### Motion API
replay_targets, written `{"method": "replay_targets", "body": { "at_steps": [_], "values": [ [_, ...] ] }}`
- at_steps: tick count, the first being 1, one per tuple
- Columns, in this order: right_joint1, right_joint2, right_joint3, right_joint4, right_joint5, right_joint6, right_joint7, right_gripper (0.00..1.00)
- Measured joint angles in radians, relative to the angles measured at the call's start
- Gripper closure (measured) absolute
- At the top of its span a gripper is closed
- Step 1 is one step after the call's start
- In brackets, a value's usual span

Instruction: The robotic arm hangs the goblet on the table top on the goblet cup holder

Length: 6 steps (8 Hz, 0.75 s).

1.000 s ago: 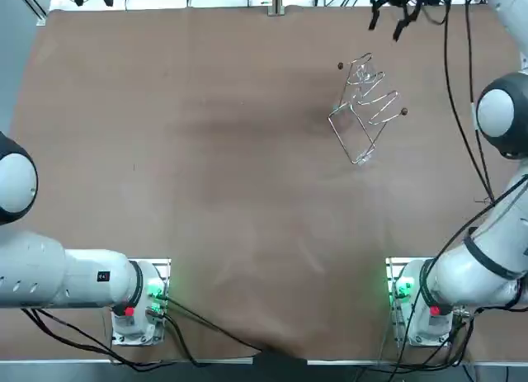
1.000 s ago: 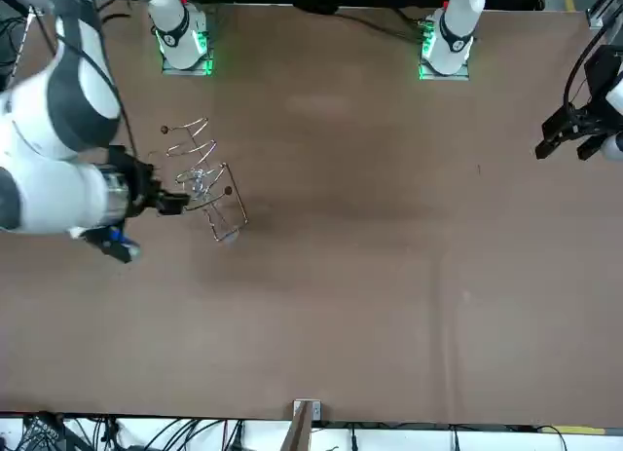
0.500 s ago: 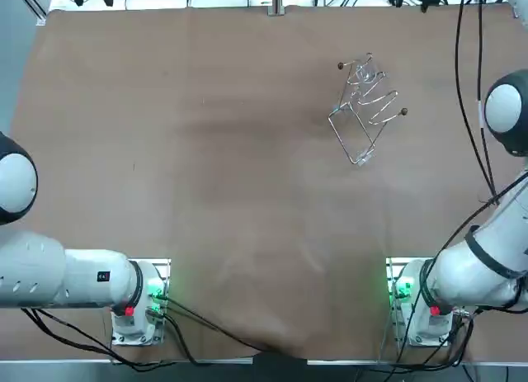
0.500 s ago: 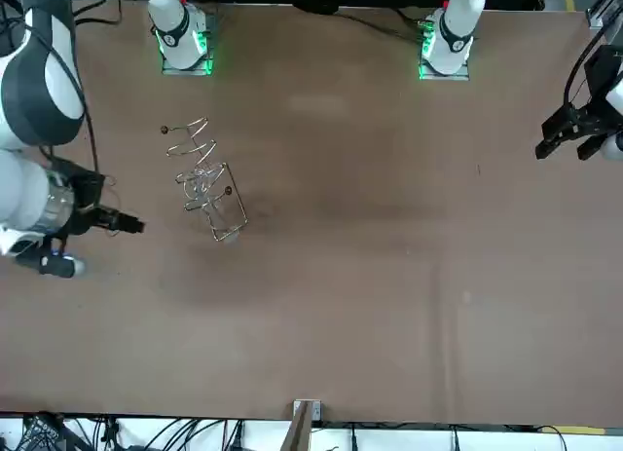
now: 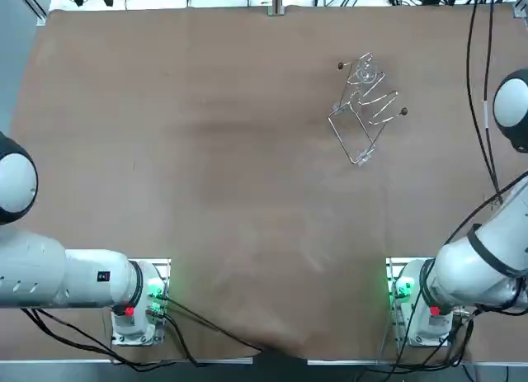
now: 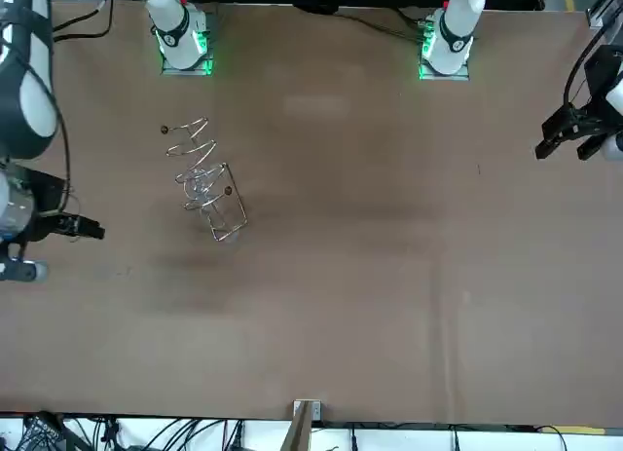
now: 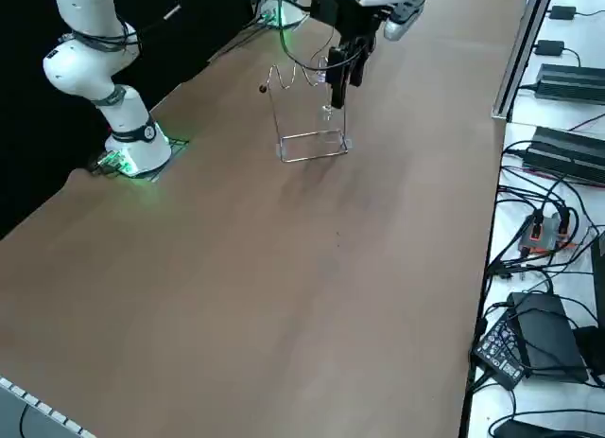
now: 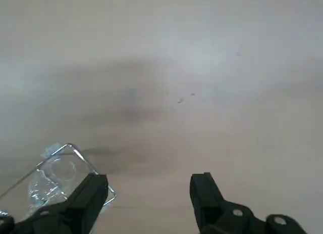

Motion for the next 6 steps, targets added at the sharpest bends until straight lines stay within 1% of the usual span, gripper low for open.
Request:
{"method": "replay_targets", "body": {
  "at_steps": [2, 3, 4, 6],
  "values": [
    [-0.020, -0.013, -0.005, 0.016, 0.000, 0.011, -0.007, 0.00],
    [-0.029, -0.038, -0.006, 0.016, 0.000, 0.011, -0.007, 0.00],
    [-0.042, -0.084, -0.006, -0.003, 0.013, 0.012, -0.008, 0.00],
    [-0.071, -0.214, -0.006, -0.102, 0.097, 0.011, -0.008, 0.00]
  ]
}}
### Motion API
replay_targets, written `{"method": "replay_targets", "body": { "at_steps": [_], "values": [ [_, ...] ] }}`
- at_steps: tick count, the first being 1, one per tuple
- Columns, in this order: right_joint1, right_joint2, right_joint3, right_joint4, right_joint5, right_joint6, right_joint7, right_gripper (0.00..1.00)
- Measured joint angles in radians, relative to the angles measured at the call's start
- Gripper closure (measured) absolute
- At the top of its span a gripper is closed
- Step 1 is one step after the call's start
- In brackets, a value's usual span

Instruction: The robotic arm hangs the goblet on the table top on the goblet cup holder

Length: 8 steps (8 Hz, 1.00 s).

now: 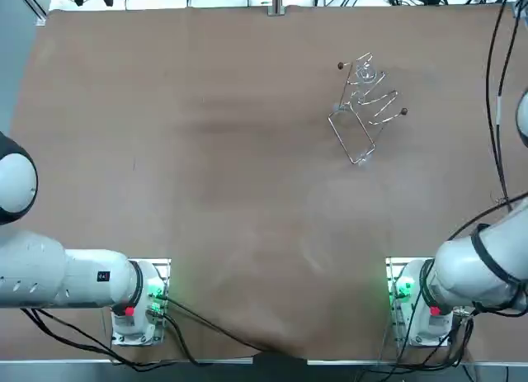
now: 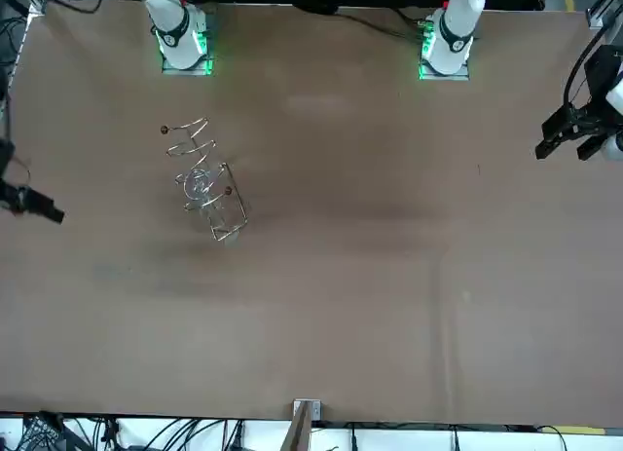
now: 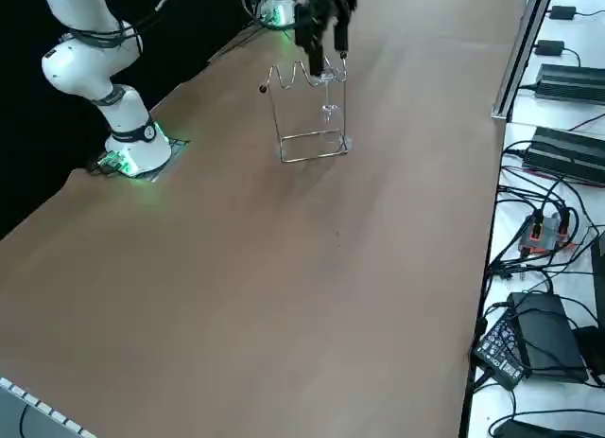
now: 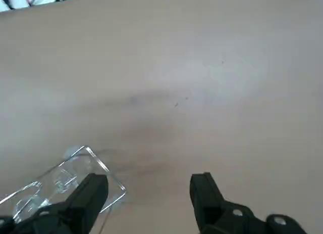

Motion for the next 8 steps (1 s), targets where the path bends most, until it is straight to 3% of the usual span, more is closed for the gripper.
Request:
{"method": "replay_targets", "body": {
  "at_steps": [3, 8],
  "values": [
    [-0.015, -0.130, 0.000, -0.131, 0.012, -0.051, -0.001, 0.00],
    [-0.014, -0.139, 0.004, -0.207, 0.025, -0.064, -0.002, 0.00]
  ]
}}
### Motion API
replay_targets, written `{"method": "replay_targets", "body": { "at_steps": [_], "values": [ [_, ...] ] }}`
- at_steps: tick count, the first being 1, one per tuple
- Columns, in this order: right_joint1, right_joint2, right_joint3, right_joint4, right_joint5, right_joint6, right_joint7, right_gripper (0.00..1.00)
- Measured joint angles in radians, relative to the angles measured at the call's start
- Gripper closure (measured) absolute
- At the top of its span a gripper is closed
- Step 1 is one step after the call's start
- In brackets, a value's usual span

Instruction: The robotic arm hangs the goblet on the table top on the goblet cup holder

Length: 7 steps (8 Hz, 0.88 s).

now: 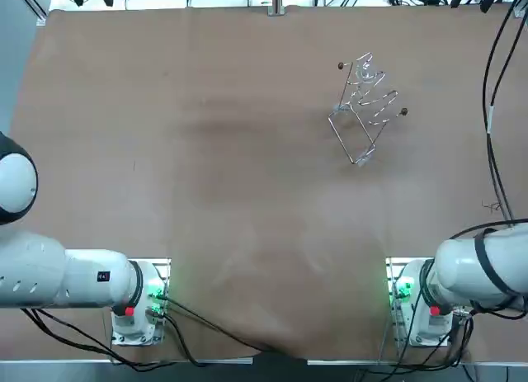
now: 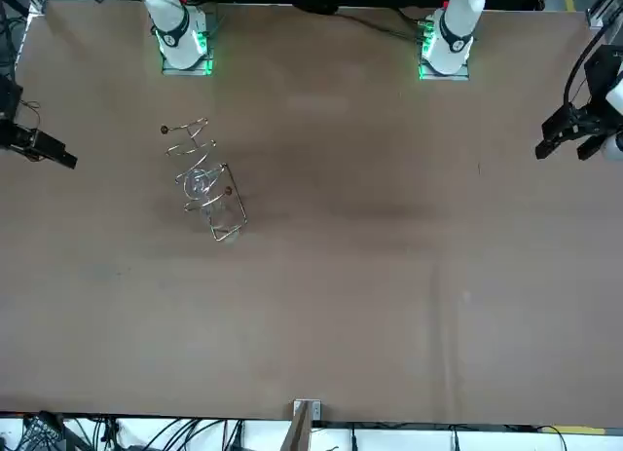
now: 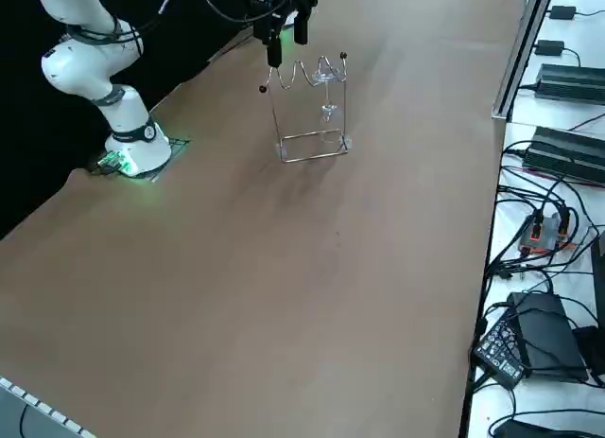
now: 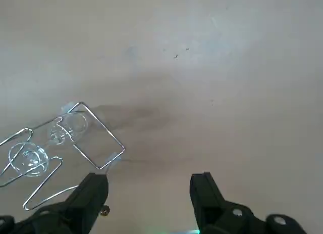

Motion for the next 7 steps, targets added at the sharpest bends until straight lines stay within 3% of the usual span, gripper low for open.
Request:
{"method": "replay_targets", "body": {
  "at_steps": [7],
  "values": [
    [0.000, -0.012, 0.003, -0.003, 0.017, -0.021, 0.002, 0.00]
  ]
}}
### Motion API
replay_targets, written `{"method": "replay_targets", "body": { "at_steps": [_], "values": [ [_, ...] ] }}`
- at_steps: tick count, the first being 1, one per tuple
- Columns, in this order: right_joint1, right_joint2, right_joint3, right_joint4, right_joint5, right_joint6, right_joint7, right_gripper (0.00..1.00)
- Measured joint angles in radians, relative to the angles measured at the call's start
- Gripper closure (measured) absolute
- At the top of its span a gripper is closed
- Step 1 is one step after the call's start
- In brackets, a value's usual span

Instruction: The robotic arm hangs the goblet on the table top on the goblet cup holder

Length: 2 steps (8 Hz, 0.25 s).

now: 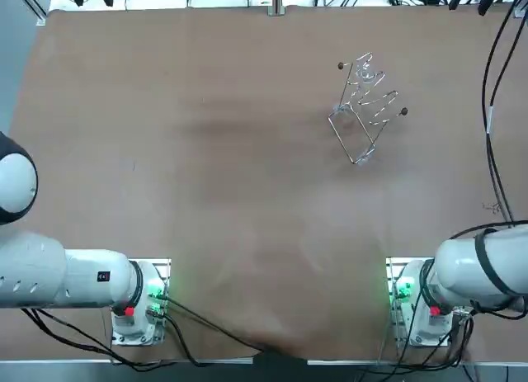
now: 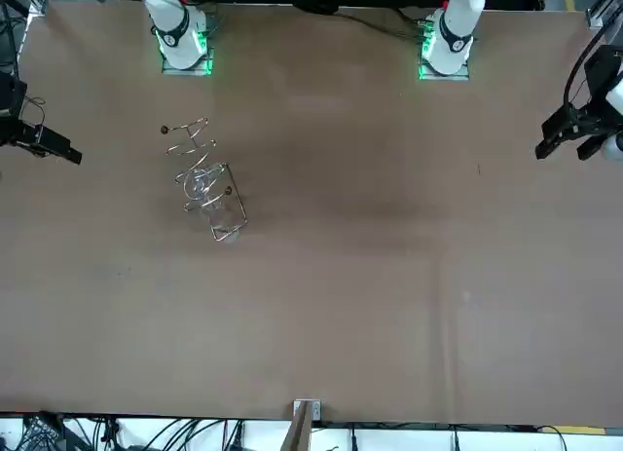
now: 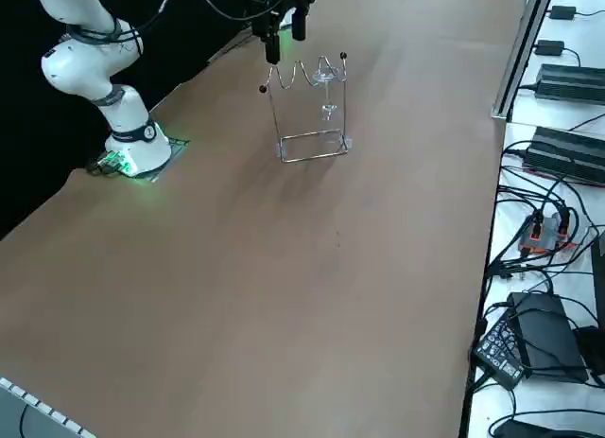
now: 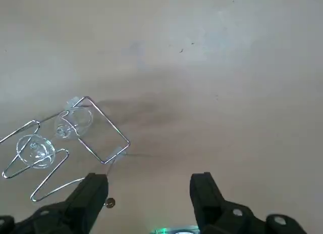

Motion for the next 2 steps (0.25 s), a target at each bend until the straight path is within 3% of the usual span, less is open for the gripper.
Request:
{"method": "replay_targets", "body": {
  "at_steps": [2],
  "values": [
    [0.000, -0.001, 0.000, -0.004, 0.000, -0.013, 0.002, 0.00]
  ]
}}
